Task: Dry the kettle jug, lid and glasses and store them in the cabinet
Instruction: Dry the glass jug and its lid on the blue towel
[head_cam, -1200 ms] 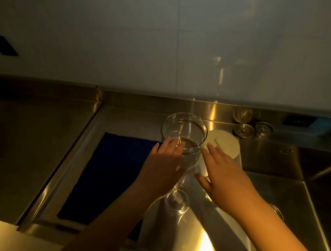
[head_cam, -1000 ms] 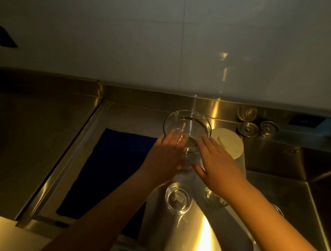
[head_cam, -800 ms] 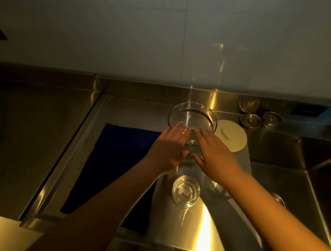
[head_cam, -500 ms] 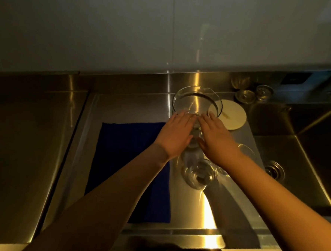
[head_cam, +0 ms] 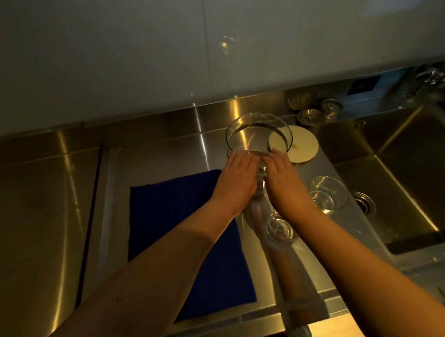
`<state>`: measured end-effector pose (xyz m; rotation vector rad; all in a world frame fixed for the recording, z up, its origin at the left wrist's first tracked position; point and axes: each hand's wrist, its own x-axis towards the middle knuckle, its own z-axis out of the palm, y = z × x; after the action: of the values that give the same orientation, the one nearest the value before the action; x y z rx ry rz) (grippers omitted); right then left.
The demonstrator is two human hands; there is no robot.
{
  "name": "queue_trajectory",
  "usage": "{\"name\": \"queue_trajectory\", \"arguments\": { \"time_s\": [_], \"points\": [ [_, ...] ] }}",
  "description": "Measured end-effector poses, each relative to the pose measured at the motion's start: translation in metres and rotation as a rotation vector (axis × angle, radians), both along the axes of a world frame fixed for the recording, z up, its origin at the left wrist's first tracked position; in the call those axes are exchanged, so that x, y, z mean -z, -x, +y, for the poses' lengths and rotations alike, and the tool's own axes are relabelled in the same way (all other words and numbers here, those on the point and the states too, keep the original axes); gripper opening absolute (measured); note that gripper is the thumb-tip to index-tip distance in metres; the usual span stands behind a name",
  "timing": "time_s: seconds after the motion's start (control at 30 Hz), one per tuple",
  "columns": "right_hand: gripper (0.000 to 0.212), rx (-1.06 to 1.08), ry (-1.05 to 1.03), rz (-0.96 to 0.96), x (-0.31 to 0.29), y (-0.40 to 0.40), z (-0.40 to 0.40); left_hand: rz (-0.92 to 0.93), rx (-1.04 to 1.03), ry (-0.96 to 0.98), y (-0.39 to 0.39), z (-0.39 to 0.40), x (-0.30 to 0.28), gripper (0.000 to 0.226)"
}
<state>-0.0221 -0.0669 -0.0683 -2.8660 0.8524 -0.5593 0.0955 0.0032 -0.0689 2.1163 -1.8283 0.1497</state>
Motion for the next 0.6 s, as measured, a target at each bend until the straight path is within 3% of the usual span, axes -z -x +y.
{"name": "queue_trajectory", "arguments": {
  "time_s": [0.3, 0.47, 0.6],
  "points": [
    [0.035, -0.045, -0.066, -0.099, -0.004, -0.006, -0.004, -0.006, -0.050, 0.077, 0.002, 0.008, -0.006, 0.037],
    [0.017, -0.108, -0.037, -0.074, -0.015, -0.016, 0.001, -0.026, -0.076, -0.045, -0.007, 0.017, -0.001, 0.035],
    [0.013, -0.166, 0.000, -0.032, -0.020, -0.022, 0.011, -0.052, -0.082, -0.057, -0.016, 0.027, 0.003, 0.029]
  ]
}}
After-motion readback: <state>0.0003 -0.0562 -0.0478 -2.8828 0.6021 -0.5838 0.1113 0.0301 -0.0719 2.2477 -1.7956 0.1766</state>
